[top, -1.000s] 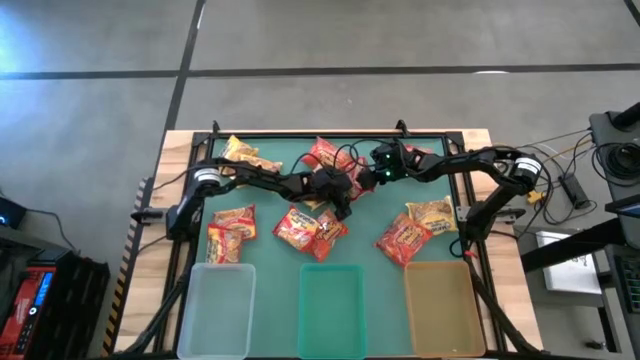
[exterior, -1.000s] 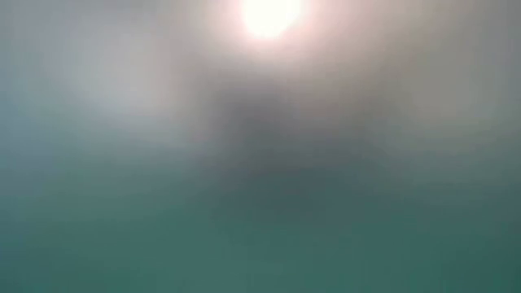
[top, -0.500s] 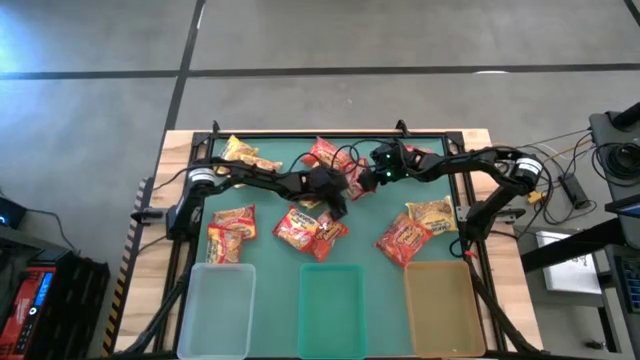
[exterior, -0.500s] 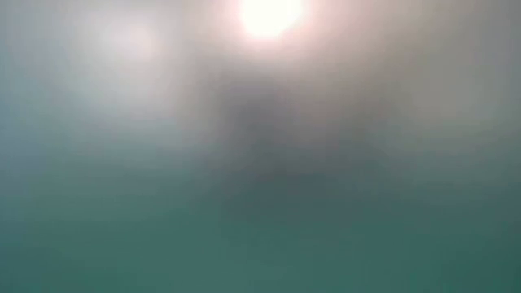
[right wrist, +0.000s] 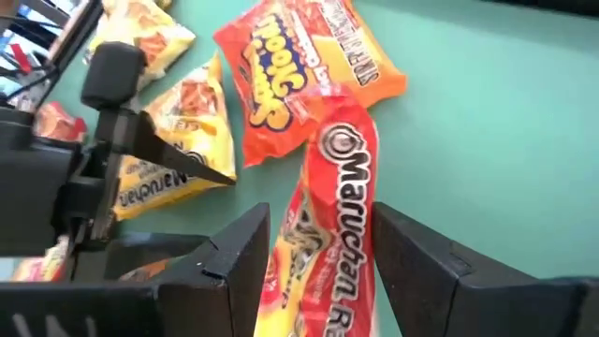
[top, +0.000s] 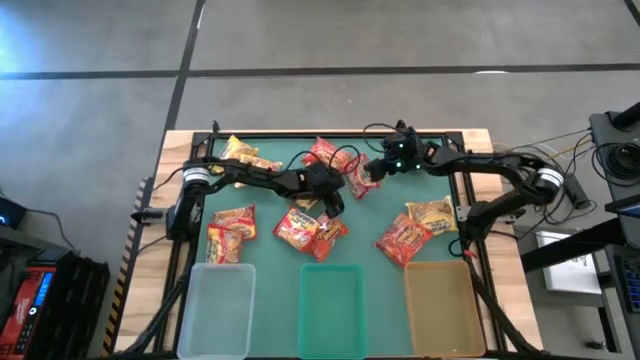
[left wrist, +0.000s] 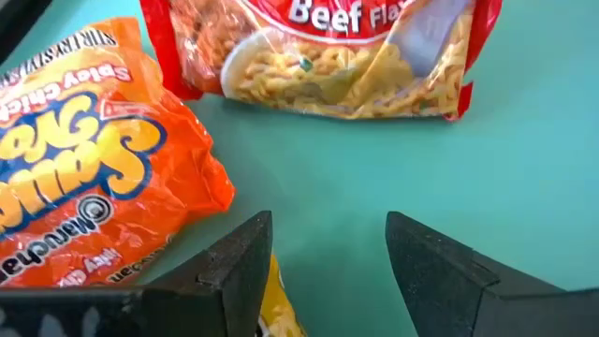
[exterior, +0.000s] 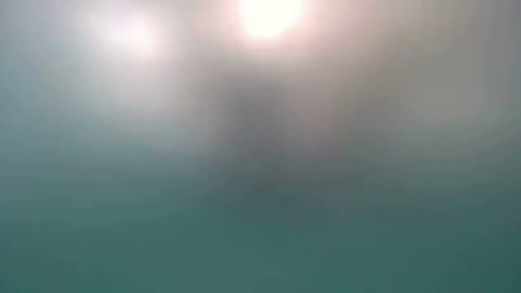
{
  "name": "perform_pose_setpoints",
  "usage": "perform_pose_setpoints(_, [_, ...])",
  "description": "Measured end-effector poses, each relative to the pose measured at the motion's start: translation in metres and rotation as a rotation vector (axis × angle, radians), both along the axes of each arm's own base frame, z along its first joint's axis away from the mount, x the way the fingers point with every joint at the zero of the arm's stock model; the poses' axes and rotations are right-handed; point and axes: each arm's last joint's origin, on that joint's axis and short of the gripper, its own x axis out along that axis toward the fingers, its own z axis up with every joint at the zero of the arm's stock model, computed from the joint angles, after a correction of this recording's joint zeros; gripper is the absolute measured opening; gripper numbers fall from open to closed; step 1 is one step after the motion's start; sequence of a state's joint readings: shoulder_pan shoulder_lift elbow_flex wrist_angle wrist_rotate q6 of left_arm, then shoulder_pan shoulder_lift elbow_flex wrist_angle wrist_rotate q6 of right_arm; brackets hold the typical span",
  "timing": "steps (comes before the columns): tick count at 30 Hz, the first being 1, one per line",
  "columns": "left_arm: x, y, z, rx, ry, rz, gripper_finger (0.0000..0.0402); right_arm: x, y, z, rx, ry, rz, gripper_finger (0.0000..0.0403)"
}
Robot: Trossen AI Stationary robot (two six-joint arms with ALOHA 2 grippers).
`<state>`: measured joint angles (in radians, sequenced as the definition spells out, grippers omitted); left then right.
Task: Sort Maruchan noodles
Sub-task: Put the red noodle pack into the orange bin
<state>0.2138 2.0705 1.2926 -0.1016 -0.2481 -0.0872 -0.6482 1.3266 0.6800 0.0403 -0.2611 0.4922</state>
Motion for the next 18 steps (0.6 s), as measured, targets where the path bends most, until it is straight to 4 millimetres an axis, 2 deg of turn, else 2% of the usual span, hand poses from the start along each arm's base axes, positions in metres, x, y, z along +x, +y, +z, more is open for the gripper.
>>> perform_pose_setpoints(4, [0.0, 0.0, 0.0, 0.001, -0.005, -0.001, 0.0194, -0.003, 0.003, 0.004, -0.011, 0.014, 0.016, 0.0173])
perform_pose_setpoints(7, [0.001, 0.0, 0.001, 0.002, -0.017, 0.002, 0.0194, -0.002, 0.004, -0.001, -0.032, 0.044, 0.008, 0.0173])
perform_pose_setpoints(18, [0.011, 0.001, 0.008, 0.042, -0.17, -0.01, 0.0194, 0.016, -0.006, -0.038, 0.014, 0.065, 0.034, 0.0173])
